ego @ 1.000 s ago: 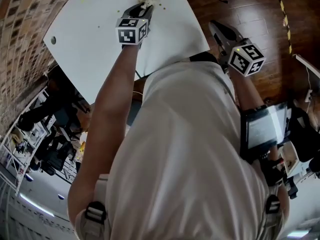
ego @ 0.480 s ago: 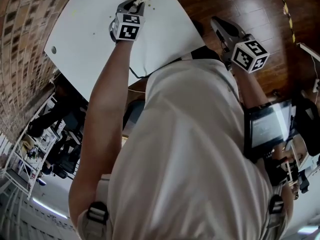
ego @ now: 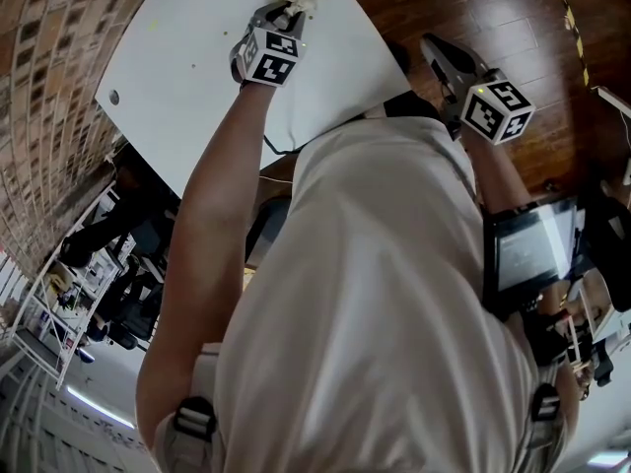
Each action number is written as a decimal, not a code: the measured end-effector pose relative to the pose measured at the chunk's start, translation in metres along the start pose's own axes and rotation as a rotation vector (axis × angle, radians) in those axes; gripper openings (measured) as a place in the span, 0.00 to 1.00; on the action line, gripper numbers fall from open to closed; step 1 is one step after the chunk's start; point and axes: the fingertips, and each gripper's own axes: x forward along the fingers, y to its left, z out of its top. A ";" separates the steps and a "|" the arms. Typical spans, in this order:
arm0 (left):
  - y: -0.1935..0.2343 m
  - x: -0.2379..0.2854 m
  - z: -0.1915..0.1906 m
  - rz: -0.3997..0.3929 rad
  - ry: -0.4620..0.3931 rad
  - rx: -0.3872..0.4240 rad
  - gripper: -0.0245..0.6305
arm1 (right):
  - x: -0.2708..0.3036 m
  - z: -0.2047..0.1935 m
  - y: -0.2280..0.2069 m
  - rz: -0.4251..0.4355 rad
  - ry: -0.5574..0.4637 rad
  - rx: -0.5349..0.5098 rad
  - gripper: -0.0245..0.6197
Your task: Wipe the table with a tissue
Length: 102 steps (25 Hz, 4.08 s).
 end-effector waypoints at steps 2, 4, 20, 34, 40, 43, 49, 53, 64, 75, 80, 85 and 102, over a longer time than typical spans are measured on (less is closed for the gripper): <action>-0.006 0.000 0.003 -0.008 -0.007 0.005 0.19 | 0.001 0.000 0.002 0.006 -0.002 -0.001 0.05; -0.014 0.000 0.005 -0.023 -0.013 0.018 0.19 | 0.001 -0.001 0.003 0.010 0.001 -0.004 0.05; -0.145 -0.023 0.038 -0.354 -0.109 -0.394 0.20 | -0.007 0.021 -0.015 0.005 -0.064 0.074 0.05; -0.036 -0.117 -0.068 0.139 -0.337 -1.014 0.21 | 0.030 0.027 -0.025 0.090 0.018 0.099 0.05; -0.063 -0.132 -0.076 0.196 -0.346 -1.043 0.21 | 0.044 0.010 -0.014 0.158 0.118 0.069 0.05; -0.077 -0.138 -0.076 0.216 -0.311 -1.004 0.21 | 0.050 0.007 0.001 0.201 0.146 0.040 0.05; -0.082 -0.169 -0.114 0.226 -0.346 -1.018 0.21 | 0.076 -0.024 0.062 0.275 0.206 -0.045 0.05; -0.085 -0.167 -0.106 0.155 -0.446 -1.055 0.21 | 0.086 -0.022 0.081 0.312 0.217 -0.114 0.05; -0.074 -0.179 -0.137 0.081 -0.521 -1.023 0.21 | 0.104 -0.048 0.142 0.308 0.247 -0.215 0.05; -0.056 -0.192 -0.172 0.061 -0.551 -0.981 0.21 | 0.138 -0.077 0.199 0.317 0.289 -0.260 0.05; -0.041 -0.195 -0.179 0.064 -0.564 -0.951 0.21 | 0.157 -0.081 0.216 0.321 0.290 -0.285 0.05; -0.034 -0.197 -0.198 0.073 -0.520 -0.940 0.21 | 0.171 -0.097 0.234 0.326 0.304 -0.265 0.05; 0.075 -0.177 -0.232 0.161 -0.445 -0.915 0.21 | 0.188 -0.094 0.223 0.254 0.294 -0.230 0.05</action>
